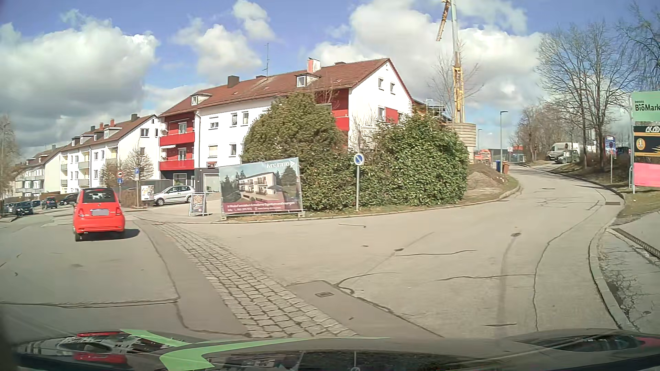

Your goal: Follow the waypoints while adhering to traffic rules and regulations

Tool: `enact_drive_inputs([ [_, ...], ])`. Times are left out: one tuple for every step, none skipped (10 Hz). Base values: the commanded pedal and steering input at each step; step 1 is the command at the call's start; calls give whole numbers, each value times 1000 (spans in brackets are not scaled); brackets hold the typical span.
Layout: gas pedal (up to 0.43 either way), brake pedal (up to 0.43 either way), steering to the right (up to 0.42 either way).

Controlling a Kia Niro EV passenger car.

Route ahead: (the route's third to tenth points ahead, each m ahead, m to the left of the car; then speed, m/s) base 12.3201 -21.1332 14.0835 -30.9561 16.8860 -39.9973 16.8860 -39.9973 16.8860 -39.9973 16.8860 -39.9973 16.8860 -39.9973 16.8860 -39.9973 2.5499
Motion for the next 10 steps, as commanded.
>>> enact_drive_inputs([
  [0,0,709],
  [79,0,724],
  [110,0,734],
  [130,0,747],
  [130,0,751],
  [130,0,751],
  [130,0,751],
  [130,0,751],
  [138,0,751],
  [138,0,751],
])
